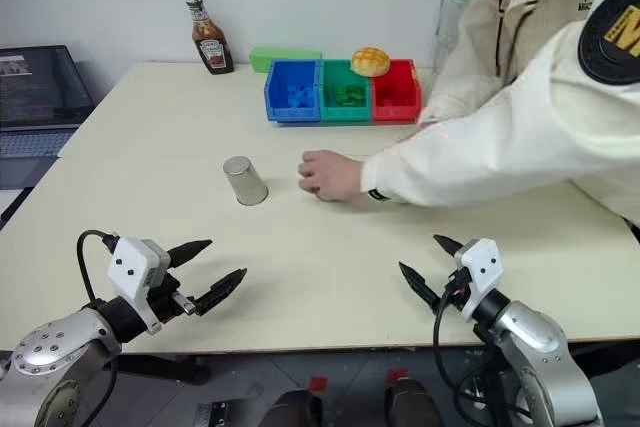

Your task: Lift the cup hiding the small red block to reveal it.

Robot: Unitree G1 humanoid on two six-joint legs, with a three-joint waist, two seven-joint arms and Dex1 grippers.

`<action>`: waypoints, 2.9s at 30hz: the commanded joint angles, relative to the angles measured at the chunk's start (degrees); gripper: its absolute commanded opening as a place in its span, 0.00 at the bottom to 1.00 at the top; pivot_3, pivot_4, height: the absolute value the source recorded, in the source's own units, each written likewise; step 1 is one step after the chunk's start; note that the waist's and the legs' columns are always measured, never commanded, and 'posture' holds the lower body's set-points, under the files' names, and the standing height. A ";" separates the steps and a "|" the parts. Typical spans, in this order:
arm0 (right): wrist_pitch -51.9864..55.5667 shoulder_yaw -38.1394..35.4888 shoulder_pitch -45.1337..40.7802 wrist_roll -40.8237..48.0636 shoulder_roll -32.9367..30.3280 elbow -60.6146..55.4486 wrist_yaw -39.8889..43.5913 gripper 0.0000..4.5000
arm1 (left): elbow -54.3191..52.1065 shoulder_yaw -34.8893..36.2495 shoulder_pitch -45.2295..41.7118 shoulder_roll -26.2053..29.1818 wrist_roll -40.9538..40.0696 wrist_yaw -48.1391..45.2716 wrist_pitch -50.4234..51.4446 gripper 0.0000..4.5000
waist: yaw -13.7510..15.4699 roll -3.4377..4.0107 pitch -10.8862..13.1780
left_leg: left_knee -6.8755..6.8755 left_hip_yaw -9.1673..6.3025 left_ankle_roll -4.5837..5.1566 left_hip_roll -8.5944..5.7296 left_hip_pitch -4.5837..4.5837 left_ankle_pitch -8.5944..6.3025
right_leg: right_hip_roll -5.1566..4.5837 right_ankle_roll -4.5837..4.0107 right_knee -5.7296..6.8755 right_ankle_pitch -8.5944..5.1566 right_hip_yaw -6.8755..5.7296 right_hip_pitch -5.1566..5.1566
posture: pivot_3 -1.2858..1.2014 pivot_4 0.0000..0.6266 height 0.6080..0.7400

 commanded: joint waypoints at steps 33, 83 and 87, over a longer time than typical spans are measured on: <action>3.28 -3.57 -2.56 1.95 -0.34 -2.50 -1.32 1.00 | -2.84 1.59 -1.45 2.82 -0.77 1.77 3.70 1.00 | 0.00 0.00 0.00 | 0.00 0.01 0.00 0.01 0.00 0.00 | 0.00 0.00 0.00 0.00 0.00 0.00 | 0.52 0.24 1.00; 2.83 -0.33 -41.71 -7.64 11.97 39.65 -10.64 0.83 | -7.88 -5.41 -15.99 8.86 -14.08 -1.16 16.77 1.00 | -0.16 0.03 0.02 | -0.02 0.20 0.00 -0.03 -0.03 0.00 | -0.02 -0.03 0.03 0.02 0.00 -0.11 | 0.52 0.24 1.00; 1.96 -0.63 -41.60 -7.76 12.27 39.67 -10.31 0.62 | -8.25 -5.23 -15.33 8.71 -14.03 -0.78 16.73 1.00 | -0.16 0.05 0.03 | -0.02 0.20 0.00 -0.03 -0.03 0.00 | -0.02 -0.03 0.03 0.02 0.01 -0.12 | 0.52 0.24 1.00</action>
